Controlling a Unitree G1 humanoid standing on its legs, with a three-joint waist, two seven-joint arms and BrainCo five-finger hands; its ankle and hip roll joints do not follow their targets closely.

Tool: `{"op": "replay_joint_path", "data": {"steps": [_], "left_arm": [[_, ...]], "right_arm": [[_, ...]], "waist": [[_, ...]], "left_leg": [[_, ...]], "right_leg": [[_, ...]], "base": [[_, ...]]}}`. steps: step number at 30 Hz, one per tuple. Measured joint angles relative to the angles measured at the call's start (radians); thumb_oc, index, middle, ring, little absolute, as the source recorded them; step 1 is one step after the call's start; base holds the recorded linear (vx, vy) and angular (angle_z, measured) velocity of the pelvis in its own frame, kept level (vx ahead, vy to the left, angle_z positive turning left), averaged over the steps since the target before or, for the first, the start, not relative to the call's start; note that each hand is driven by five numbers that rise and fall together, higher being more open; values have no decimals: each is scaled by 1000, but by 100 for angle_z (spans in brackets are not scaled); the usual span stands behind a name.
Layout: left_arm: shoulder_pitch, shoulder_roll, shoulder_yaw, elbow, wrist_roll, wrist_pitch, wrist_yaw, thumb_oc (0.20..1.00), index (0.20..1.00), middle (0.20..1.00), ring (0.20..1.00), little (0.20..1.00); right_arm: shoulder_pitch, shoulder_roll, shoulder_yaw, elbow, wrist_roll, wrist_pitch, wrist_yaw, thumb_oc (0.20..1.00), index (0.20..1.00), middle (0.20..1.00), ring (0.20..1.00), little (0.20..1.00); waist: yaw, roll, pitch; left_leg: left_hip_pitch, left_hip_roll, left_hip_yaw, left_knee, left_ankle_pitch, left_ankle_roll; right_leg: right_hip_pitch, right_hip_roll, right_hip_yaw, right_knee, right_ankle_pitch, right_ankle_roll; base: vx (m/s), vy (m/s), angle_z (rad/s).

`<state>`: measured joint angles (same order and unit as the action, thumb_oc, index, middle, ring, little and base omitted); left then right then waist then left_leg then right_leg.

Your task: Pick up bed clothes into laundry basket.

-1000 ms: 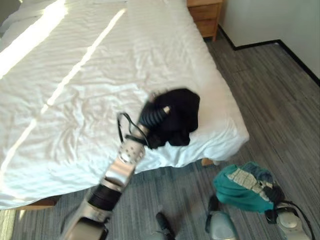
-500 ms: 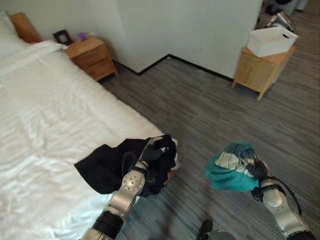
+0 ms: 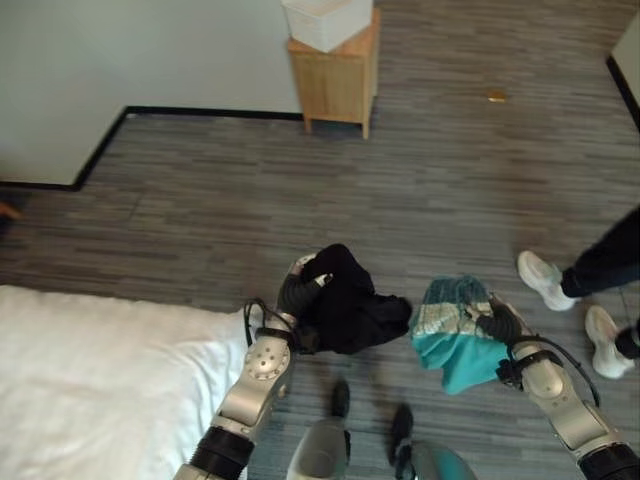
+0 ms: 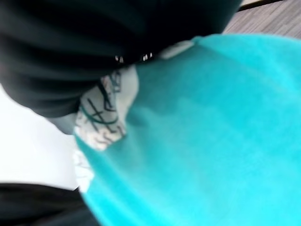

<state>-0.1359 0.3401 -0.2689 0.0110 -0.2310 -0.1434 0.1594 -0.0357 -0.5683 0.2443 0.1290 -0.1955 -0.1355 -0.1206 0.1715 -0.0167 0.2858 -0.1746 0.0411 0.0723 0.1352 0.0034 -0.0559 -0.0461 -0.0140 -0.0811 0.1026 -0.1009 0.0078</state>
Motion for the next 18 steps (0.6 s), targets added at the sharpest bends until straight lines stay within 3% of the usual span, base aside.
{"op": "replay_joint_path", "data": {"steps": [1, 2, 3, 4, 5, 7, 8, 10, 11, 12, 13, 15, 16, 17, 18], "left_arm": [[-1, -4, 1, -1, 7, -4, 7, 200, 200, 200, 200, 200], [-11, -5, -3, 0, 15, -1, 16, 200, 200, 200, 200, 200], [-25, -5, -4, 2, 24, 0, 22, 200, 200, 200, 200, 200], [-35, -8, -4, 9, 50, 5, 30, 200, 200, 200, 200, 200], [-40, -9, -9, 12, 58, 14, 32, 200, 200, 200, 200, 200], [-44, 12, -26, 28, 67, 26, 34, 200, 200, 200, 200, 200], [-46, 16, -30, 31, 86, 24, 37, 200, 200, 200, 200, 200], [-62, 16, -30, 45, 95, 25, 37, 200, 200, 200, 200, 200], [-67, 9, -31, 50, 96, 26, 39, 200, 200, 200, 200, 200], [-89, 4, -28, 72, 97, 25, 43, 200, 200, 200, 200, 200], [-121, 5, -27, 110, 97, 33, 50, 200, 200, 200, 200, 200], [-158, 4, -27, 161, 100, 38, 53, 200, 200, 200, 200, 200], [-171, 6, -27, 174, 106, 39, 54, 200, 200, 200, 200, 200], [-177, -16, -29, 185, 128, 44, 52, 200, 200, 200, 200, 200], [-176, -16, -47, 188, 130, 48, 52, 200, 200, 200, 200, 200]], "right_arm": [[-9, -2, -1, -4, 0, -8, 0, 200, 200, 200, 200, 200], [-17, -2, -5, -10, 0, -9, -3, 200, 200, 200, 200, 200], [-23, -5, -6, -17, -1, -9, -2, 200, 200, 200, 200, 200], [-27, -5, -7, -18, -1, -8, -2, 200, 200, 200, 200, 200], [-24, -5, -10, -19, -2, -7, -2, 200, 200, 200, 200, 200], [-17, 6, -18, -28, -3, -5, -3, 200, 200, 200, 200, 200], [-9, 10, -30, -43, -4, -8, -2, 200, 200, 200, 200, 200], [-10, -4, -39, -60, -3, -7, -3, 200, 200, 200, 200, 200], [-7, -4, -40, -63, -1, -6, -4, 200, 200, 200, 200, 200], [-12, -7, -46, -83, -1, -8, -3, 200, 200, 200, 200, 200], [-13, -3, -45, -88, 0, -7, -2, 200, 200, 200, 200, 200], [-7, 1, -41, -84, 2, -6, -1, 200, 200, 200, 200, 200], [-7, 2, -41, -82, 2, -5, -1, 200, 200, 200, 200, 200], [8, 0, -41, -81, 2, -1, -1, 200, 200, 200, 200, 200], [44, 5, -37, -80, 2, 1, 1, 200, 200, 200, 200, 200]], "waist": [[3, -13, 5], [4, -10, -3], [-2, -20, -1], [-6, -26, 2], [-18, -34, 2], [-54, -22, 4], [-64, -22, 4], [-98, -33, -2], [-117, -35, 1], [-123, -19, 7], [-147, 5, 19], [-188, -5, 15], [-199, -7, 16], [-202, -12, 16], [-209, -38, 3]], "left_leg": [[10, -6, 6, 11, -26, 3], [33, -11, 30, -21, -22, 47], [45, -17, 43, -43, -17, 66], [72, -18, 66, -76, -7, 79], [92, -24, 70, -84, -12, 84], [167, -7, 64, -140, -22, 97], [196, -6, 61, -166, -32, 104], [200, -12, 47, -176, -35, 117], [195, -12, 31, -170, -52, 118], [178, 7, 8, -155, -67, 106], [178, 29, -18, -158, -52, 87], [201, 43, -79, -174, -96, 80], [205, 49, -95, -167, -110, 67], [223, 55, -135, -159, -131, 40], [252, 50, -160, -150, -139, 13]], "right_leg": [[16, 0, 20, -27, 4, 7], [14, -9, 37, -19, 16, 33], [5, -19, 39, 2, 6, 59], [-22, -37, 18, 73, -25, 110], [-37, -41, 5, 116, -14, 130], [-117, -56, -55, 357, -5, 169], [-162, -92, -106, 429, -47, 180], [-216, -140, -115, 403, -42, 180], [-243, -145, -121, 370, -33, 168], [-280, -128, -112, 329, -62, 147], [-272, -108, -135, 196, -22, 129], [-312, -114, -155, -5, 108, 146], [-315, -127, -161, -74, 141, 157], [-309, -130, -138, -63, 144, 152], [-253, -151, -134, -90, 129, 168]], "base": [[507, 12, -65], [323, 33, -56], [296, 34, -39], [308, 29, -29], [340, 52, -26], [378, 46, -15], [258, 1, 16], [491, -94, 17], [534, -121, 7], [393, -118, 40], [561, -186, 58], [629, -213, 81], [493, -184, 88], [575, -246, 112], [300, -230, 113]]}}
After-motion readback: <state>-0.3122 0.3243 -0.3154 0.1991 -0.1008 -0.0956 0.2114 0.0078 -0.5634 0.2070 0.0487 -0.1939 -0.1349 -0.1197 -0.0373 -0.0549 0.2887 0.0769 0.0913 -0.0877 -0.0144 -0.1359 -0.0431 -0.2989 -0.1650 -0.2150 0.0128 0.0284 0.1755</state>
